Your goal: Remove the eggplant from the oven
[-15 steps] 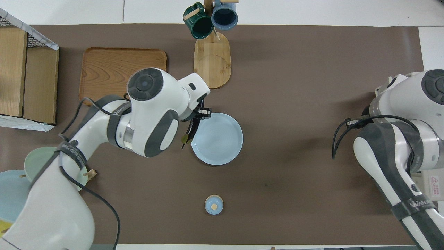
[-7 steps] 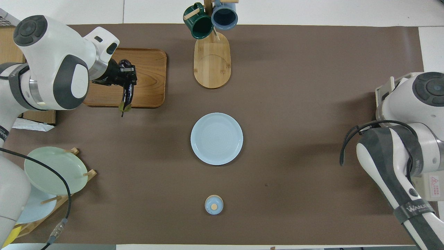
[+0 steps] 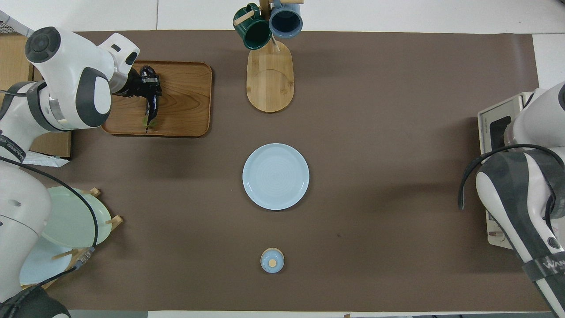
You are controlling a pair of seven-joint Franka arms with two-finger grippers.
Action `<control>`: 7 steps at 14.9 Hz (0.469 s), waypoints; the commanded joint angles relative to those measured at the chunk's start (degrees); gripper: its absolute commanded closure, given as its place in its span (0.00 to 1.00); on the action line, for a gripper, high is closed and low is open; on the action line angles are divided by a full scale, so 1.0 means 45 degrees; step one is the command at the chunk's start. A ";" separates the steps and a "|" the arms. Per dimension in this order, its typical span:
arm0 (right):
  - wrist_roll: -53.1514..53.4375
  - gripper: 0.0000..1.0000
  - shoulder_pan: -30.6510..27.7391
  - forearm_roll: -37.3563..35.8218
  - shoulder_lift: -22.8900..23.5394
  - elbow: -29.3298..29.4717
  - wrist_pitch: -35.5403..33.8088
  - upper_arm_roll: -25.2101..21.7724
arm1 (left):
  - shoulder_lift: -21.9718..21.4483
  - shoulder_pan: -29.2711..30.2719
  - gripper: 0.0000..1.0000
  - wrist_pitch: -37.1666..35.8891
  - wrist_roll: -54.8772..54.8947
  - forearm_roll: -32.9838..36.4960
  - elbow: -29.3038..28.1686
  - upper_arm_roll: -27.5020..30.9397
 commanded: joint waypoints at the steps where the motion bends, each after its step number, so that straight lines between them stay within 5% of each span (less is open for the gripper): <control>1: -0.0264 1.00 -0.0099 -0.0115 -0.0175 0.0017 -0.0324 0.0032 | -0.0168 -0.0023 1.00 0.0396 0.0154 0.0268 -0.0319 -0.0024; 4: -0.0400 1.00 -0.0295 -0.0038 -0.0194 0.0134 -0.0382 0.0032 | -0.0187 -0.0004 1.00 0.0279 0.0720 0.0268 -0.0299 -0.0024; 5: -0.0420 1.00 -0.0295 0.0137 -0.0195 0.0367 -0.0537 0.0051 | -0.0207 -0.0003 0.01 0.0240 0.0759 0.0268 -0.0280 -0.0005; 7: -0.0362 0.87 -0.0275 0.1440 -0.0175 0.1146 -0.0986 0.0051 | -0.0246 -0.0004 0.00 -0.0227 0.0740 0.0268 0.0012 -0.0004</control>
